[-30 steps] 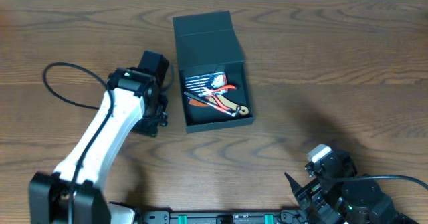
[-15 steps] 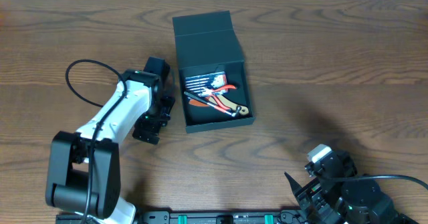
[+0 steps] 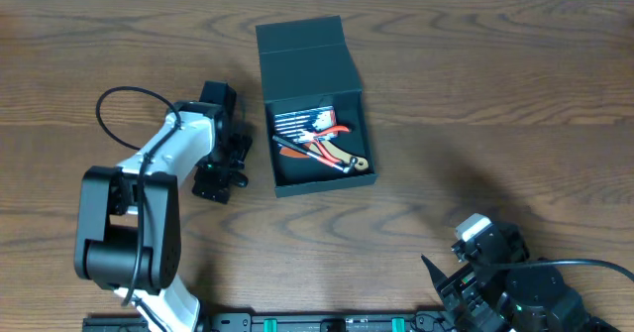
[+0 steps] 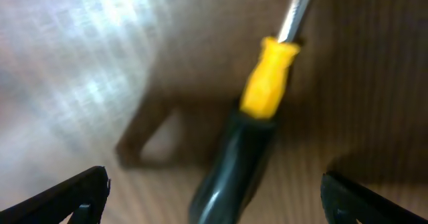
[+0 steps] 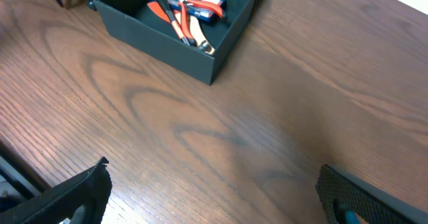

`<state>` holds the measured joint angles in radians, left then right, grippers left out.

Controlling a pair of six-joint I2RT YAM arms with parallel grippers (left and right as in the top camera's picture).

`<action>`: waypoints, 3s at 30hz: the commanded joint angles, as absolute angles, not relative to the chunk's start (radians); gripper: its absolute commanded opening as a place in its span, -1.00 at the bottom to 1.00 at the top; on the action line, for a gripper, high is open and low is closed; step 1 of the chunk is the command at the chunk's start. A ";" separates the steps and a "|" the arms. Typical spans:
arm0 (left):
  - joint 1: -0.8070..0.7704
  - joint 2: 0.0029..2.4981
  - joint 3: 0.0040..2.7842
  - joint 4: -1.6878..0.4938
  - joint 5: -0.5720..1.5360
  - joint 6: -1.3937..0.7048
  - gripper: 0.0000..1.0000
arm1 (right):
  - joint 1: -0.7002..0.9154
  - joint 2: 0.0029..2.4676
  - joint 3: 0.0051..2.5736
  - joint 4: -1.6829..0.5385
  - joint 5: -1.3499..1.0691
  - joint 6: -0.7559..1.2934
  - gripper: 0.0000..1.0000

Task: Pack container
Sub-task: 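Move the left gripper to the black screwdriver and grasp it, then carry the screwdriver into the box and release it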

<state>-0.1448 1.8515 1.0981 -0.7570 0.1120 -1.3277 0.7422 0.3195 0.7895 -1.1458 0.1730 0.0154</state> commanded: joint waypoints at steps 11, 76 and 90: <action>-0.136 1.893 1.096 -0.746 0.150 -1.282 0.01 | 0.736 0.315 0.788 -1.146 0.179 0.029 0.99; -0.669 1.981 1.423 -0.606 0.149 -1.637 -0.41 | 0.736 0.315 0.789 -1.146 0.179 0.029 0.99; -0.671 1.900 1.423 -0.600 0.107 -1.544 0.15 | 0.736 0.315 0.788 -1.146 0.179 0.029 0.98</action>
